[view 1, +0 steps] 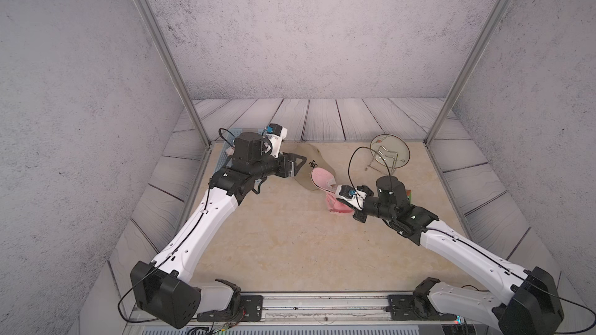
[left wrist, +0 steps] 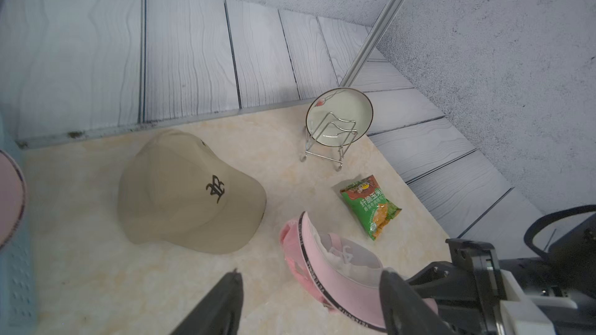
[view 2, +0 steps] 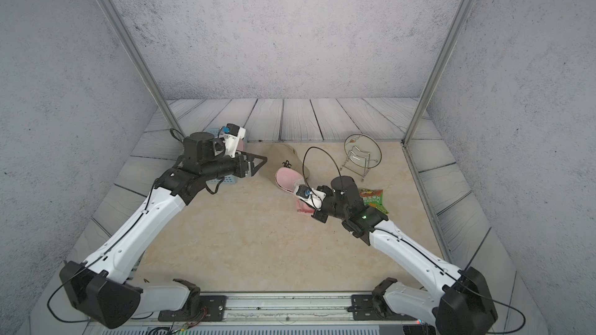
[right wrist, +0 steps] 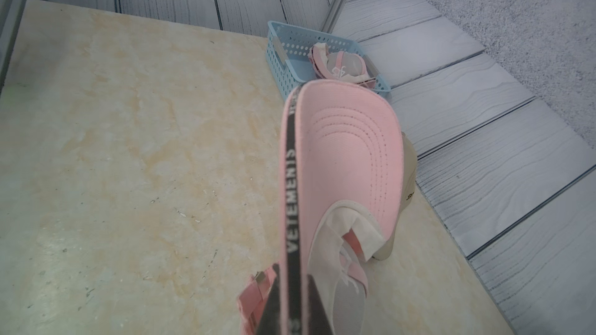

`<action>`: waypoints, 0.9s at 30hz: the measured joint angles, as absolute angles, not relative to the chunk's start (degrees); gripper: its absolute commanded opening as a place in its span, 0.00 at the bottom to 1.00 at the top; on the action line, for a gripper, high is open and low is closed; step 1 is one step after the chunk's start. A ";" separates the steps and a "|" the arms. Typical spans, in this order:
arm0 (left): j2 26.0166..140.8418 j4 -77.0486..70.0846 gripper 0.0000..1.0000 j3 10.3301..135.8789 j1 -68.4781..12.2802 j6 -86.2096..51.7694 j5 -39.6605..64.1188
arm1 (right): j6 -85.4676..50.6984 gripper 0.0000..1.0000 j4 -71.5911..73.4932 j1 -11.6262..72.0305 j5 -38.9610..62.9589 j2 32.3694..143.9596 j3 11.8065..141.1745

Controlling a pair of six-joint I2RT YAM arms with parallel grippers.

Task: Turn the baseball cap inside out
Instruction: Turn over the baseball cap.

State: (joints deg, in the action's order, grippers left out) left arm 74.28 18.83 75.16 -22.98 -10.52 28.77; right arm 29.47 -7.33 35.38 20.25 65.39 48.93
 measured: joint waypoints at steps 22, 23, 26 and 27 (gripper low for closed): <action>78.30 25.06 0.89 69.84 -24.32 48.99 50.28 | 25.45 0.00 -35.29 32.75 40.34 75.26 66.35; 78.39 25.52 0.89 69.63 -25.08 49.82 51.09 | 25.50 0.00 -35.29 32.77 40.62 75.26 66.41; 78.48 26.33 0.88 68.20 -27.49 51.31 52.77 | 25.52 0.00 -35.35 32.77 41.54 75.26 67.18; 78.65 26.61 0.86 67.77 -28.12 51.59 53.17 | 25.52 0.00 -35.29 32.82 41.76 75.26 67.44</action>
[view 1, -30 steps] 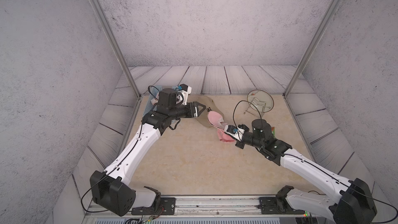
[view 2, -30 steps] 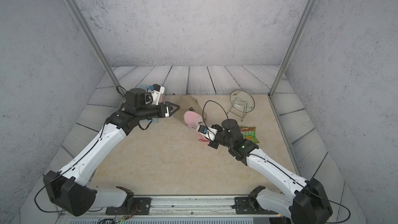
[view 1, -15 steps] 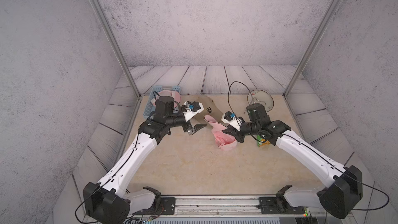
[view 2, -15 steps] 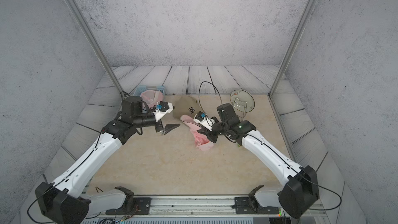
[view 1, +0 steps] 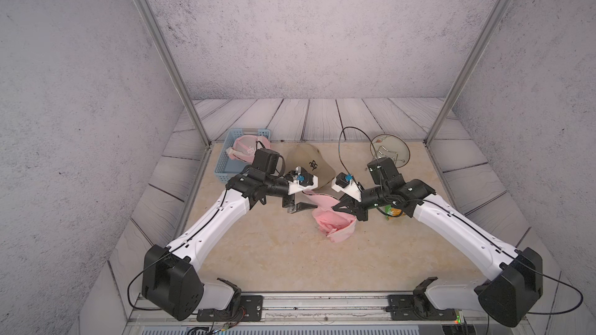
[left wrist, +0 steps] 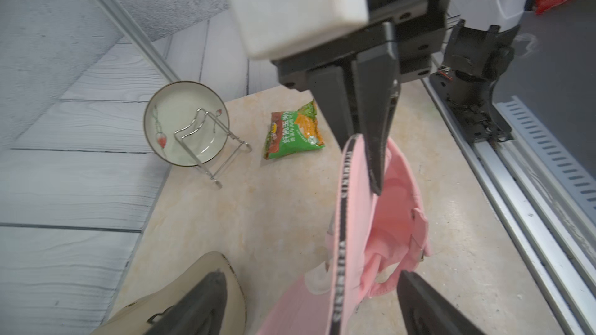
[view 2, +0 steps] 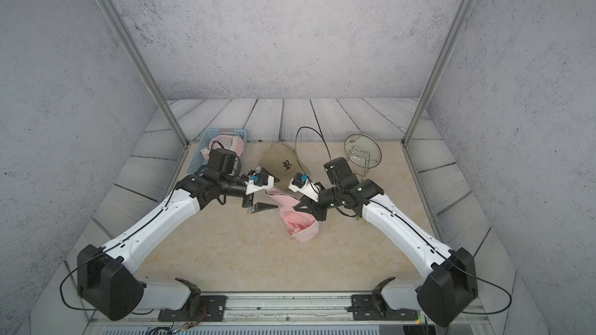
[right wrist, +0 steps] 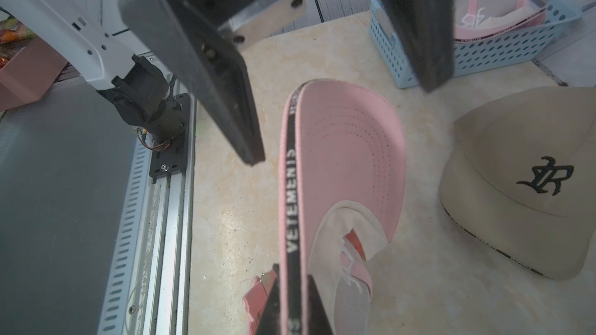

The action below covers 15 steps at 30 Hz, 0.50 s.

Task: Turn the baseball cap inside out
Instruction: Turn over the baseball cap.

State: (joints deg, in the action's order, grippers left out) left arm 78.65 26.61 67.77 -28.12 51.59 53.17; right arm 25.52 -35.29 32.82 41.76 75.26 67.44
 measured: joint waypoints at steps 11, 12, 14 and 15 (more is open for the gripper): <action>80.18 24.73 0.00 64.79 -29.56 49.23 53.63 | 23.55 0.29 -32.95 32.73 38.17 74.76 67.35; 80.18 23.44 0.00 64.34 -29.85 47.59 53.45 | 22.68 0.38 -31.46 32.38 36.62 74.24 66.50; 79.90 20.97 0.00 63.18 -30.15 42.63 52.60 | 20.27 0.47 -27.55 32.56 32.69 72.58 64.10; 79.40 18.72 0.00 62.08 -30.20 38.76 51.59 | 18.11 0.50 -24.32 32.67 29.34 70.89 61.89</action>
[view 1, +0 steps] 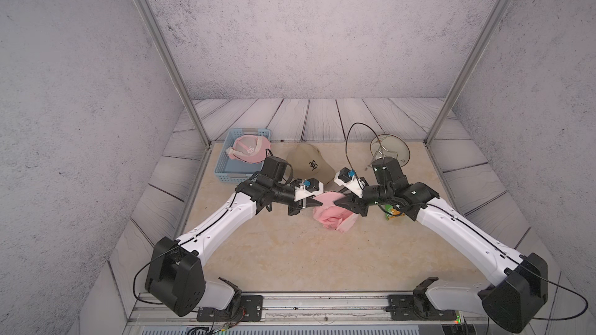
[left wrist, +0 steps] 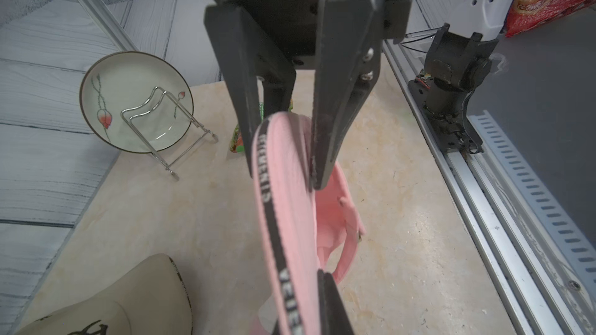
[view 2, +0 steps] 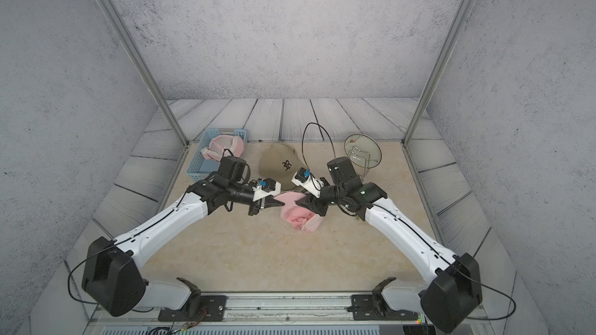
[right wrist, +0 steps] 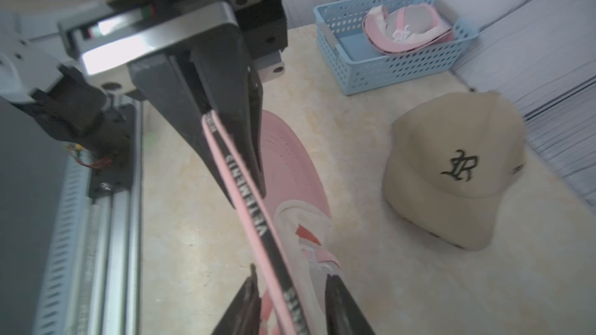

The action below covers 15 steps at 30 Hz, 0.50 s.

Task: Turn the baseball cap inside out
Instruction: Turn over the baseball cap.

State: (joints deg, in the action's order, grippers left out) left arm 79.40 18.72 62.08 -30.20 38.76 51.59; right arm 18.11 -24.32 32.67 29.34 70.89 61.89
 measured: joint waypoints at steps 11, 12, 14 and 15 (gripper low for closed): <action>73.45 3.38 0.00 55.40 -31.79 -9.93 30.63 | 3.81 0.54 -16.36 32.77 16.19 63.83 55.42; 73.23 2.20 0.00 54.94 -31.97 -14.11 29.47 | 2.31 0.54 -16.34 32.77 17.34 63.88 55.42; 72.77 -1.17 0.00 52.99 -32.45 -22.57 27.51 | 0.01 0.54 -16.27 32.82 19.99 64.42 55.31; 72.60 -3.05 0.00 51.62 -32.77 -26.37 26.87 | -1.50 0.53 -16.19 32.84 21.56 65.04 55.27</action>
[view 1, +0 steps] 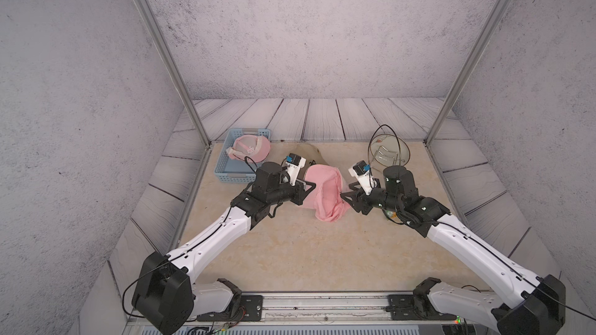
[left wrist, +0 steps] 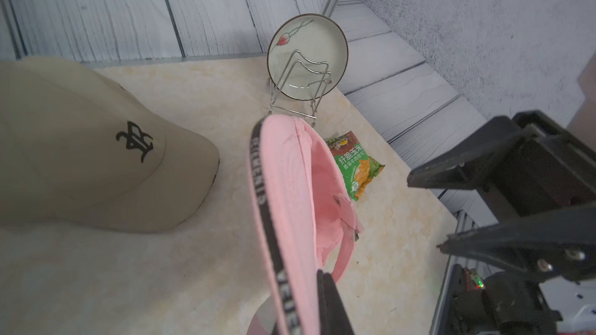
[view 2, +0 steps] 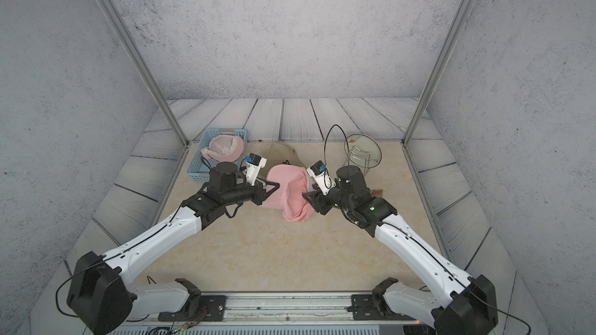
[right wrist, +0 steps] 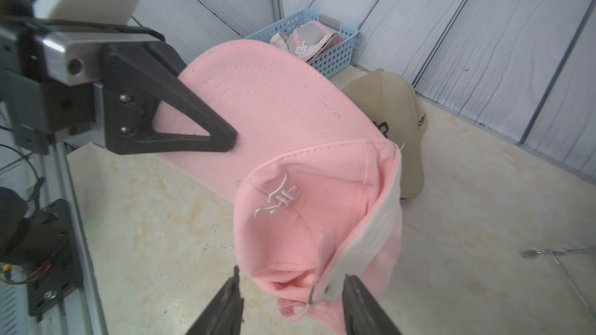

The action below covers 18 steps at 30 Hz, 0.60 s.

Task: Turn the baseball cap inside out
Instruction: Turn over the baseball cap.

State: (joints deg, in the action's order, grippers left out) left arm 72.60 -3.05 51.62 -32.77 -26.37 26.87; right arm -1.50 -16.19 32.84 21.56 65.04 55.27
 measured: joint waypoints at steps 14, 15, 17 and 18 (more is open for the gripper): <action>74.41 -17.37 0.00 40.71 -35.79 -51.35 24.14 | -13.32 0.46 -16.58 35.64 26.09 81.43 53.82; 74.94 -17.67 0.00 40.40 -35.79 -51.48 23.83 | -13.85 0.46 -16.58 35.64 26.04 82.91 53.89; 76.09 -17.87 0.00 39.66 -35.77 -51.64 23.44 | -14.72 0.45 -16.45 35.86 25.85 85.54 53.95; 76.51 -17.82 0.00 39.22 -35.79 -51.70 23.27 | -15.07 0.45 -16.51 36.05 25.63 86.74 53.95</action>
State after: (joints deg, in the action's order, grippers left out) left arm 76.51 -17.82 39.22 -35.79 -51.70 23.27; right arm -15.07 -16.51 36.05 25.63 86.74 53.95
